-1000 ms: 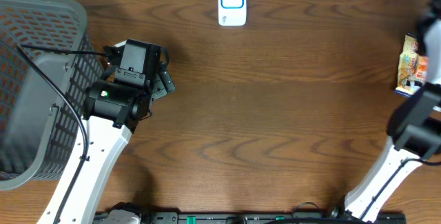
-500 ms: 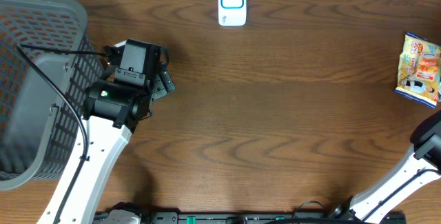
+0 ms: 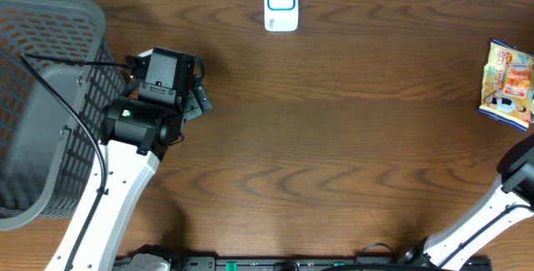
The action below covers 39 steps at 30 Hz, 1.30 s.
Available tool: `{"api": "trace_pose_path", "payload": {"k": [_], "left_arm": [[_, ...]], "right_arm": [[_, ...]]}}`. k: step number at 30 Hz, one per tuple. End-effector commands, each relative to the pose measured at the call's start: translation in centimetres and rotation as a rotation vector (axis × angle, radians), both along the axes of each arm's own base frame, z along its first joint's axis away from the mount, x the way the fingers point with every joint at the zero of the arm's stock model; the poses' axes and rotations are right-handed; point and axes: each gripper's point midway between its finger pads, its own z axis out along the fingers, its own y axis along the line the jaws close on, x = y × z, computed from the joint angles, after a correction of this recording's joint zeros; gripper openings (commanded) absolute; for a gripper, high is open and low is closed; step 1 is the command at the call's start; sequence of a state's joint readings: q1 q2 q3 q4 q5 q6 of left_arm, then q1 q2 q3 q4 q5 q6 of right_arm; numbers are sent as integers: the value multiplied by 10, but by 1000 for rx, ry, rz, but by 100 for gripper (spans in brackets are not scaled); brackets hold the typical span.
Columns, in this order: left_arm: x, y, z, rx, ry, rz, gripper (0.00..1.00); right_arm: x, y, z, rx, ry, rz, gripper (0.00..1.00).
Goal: Scan the item barcode
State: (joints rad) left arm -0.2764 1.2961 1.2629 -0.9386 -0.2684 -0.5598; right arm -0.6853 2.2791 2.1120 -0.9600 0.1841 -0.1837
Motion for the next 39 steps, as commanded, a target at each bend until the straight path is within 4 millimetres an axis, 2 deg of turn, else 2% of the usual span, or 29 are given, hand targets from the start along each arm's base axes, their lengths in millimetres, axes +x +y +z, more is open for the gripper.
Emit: {"api": "trace_pose_path", "payload": {"k": [1, 4, 10, 12, 14, 16, 18, 19, 25, 28, 30, 33, 36, 37, 38, 39], "left_arm": [[1, 4, 0, 21, 3, 3, 98], [1, 4, 0, 21, 3, 3, 98], [1, 4, 0, 21, 3, 3, 98], [1, 4, 0, 21, 3, 3, 98], [1, 4, 0, 21, 3, 3, 98], [1, 4, 0, 21, 3, 3, 98], [1, 4, 0, 21, 3, 3, 98], [1, 4, 0, 21, 3, 3, 98], [1, 4, 0, 21, 3, 3, 98], [1, 4, 0, 21, 3, 3, 98], [1, 4, 0, 21, 3, 3, 98], [1, 4, 0, 21, 3, 3, 98], [1, 4, 0, 21, 3, 3, 98], [1, 4, 0, 21, 3, 3, 98], [1, 4, 0, 21, 3, 3, 98], [1, 4, 0, 21, 3, 3, 98]], "right_arm": [[-2, -5, 9, -30, -13, -26, 1], [0, -8, 3, -37, -21, -27, 3], [-1, -7, -20, -27, -4, -28, 5], [-2, -7, -22, -25, -2, -28, 16], [-2, -7, -22, -25, -2, -28, 17], [-1, -7, -22, -27, -3, -29, 24], [-3, -7, -22, -28, 6, -32, 46], [-4, -7, -23, -25, 9, -31, 51], [-3, 3, -18, -9, 12, -16, 61], [5, 12, -1, 12, -47, 16, 63], [14, 21, 18, 24, -110, 46, 64], [30, 41, 60, 48, -241, 119, 66], [38, 70, 113, 94, -396, 161, 68], [39, 82, 133, 112, -450, 176, 72], [38, 91, 150, 127, -493, 193, 99], [37, 103, 165, 151, -534, 216, 99]]}}
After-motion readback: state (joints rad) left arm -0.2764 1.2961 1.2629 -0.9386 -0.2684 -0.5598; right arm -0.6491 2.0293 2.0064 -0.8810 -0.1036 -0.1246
